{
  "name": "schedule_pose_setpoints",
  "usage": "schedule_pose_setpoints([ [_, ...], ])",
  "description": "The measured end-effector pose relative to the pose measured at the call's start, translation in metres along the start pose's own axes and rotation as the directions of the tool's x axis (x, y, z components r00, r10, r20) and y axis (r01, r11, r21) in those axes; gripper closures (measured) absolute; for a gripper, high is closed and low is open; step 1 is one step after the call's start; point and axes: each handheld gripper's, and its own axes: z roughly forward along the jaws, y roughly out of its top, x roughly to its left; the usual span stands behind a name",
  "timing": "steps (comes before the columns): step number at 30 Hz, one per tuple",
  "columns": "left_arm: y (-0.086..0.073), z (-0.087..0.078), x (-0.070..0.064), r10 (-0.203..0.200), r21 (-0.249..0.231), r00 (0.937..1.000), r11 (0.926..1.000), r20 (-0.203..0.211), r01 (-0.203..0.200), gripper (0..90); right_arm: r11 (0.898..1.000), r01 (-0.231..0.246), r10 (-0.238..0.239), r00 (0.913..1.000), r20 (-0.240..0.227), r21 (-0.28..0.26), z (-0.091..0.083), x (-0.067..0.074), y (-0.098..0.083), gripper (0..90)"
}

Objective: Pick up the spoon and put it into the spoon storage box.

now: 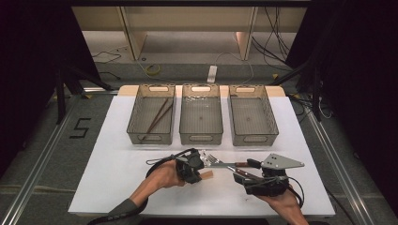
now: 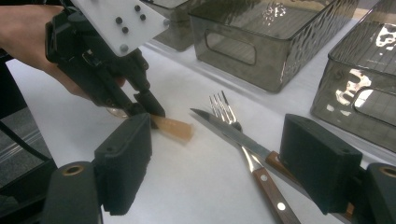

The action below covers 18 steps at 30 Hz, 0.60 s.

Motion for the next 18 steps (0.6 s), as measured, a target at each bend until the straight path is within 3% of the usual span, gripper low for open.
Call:
schedule_pose_setpoints([
  [3,-0.001,-0.002,0.002,0.001,-0.001,1.0000,1.0000,-0.002,-0.001,77.5,1.000,-0.002,0.002,1.0000,0.000,-0.001,0.000,0.000,0.000,25.9],
  [11,-0.006,-0.021,0.018,-0.089,-0.058,0.9960,0.9945,-0.012,0.088,77.5,1.000,-0.002,0.002,1.0000,0.000,-0.001,-0.001,0.000,0.000,25.9],
  [18,-0.009,-0.037,0.029,-0.163,-0.108,0.9862,0.9812,-0.027,0.160,77.4,1.000,-0.005,0.005,1.0000,0.001,-0.004,-0.001,-0.001,0.001,25.9],
])
